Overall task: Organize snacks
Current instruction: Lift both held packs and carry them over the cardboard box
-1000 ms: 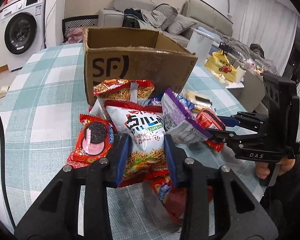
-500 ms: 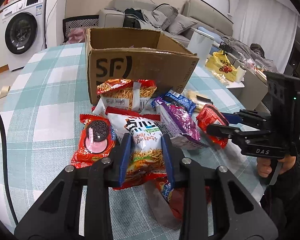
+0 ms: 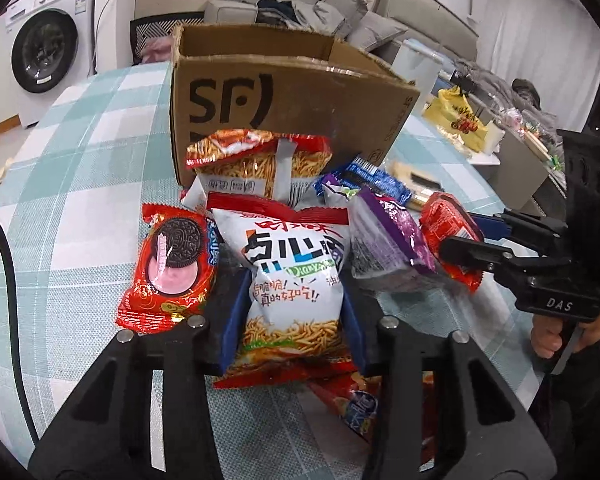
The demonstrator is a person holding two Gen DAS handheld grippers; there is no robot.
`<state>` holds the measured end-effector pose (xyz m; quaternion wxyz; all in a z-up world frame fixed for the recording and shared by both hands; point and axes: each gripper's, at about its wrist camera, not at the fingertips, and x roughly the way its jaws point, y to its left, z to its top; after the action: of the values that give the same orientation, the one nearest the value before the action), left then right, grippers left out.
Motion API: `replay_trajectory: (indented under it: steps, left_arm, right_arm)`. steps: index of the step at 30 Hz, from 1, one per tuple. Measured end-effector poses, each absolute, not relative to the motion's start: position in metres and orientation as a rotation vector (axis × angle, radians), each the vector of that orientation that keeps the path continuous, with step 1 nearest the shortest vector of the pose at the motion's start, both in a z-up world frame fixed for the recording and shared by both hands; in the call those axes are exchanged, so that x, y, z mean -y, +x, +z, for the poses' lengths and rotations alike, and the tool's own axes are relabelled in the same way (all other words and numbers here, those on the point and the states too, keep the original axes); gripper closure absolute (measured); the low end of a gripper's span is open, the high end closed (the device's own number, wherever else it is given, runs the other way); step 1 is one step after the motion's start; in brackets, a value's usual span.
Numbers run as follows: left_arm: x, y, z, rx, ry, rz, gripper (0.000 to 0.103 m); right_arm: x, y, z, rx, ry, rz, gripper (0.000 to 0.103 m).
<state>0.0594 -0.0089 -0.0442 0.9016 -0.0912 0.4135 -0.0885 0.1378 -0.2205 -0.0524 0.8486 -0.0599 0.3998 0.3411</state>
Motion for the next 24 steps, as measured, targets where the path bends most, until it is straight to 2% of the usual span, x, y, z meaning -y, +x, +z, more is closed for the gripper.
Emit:
replay_trajectory:
  steps: [12,24]
  left_arm:
    - [-0.003,0.037,-0.003,-0.71,-0.19,-0.178,0.063]
    - [-0.002,0.039,0.029,-0.646,-0.184,-0.168,0.063]
  right_arm:
    - [0.225,0.13,-0.029,-0.741,-0.064,0.743,0.059]
    - [0.225,0.136,-0.004,-0.69,-0.021,0.741,0.059]
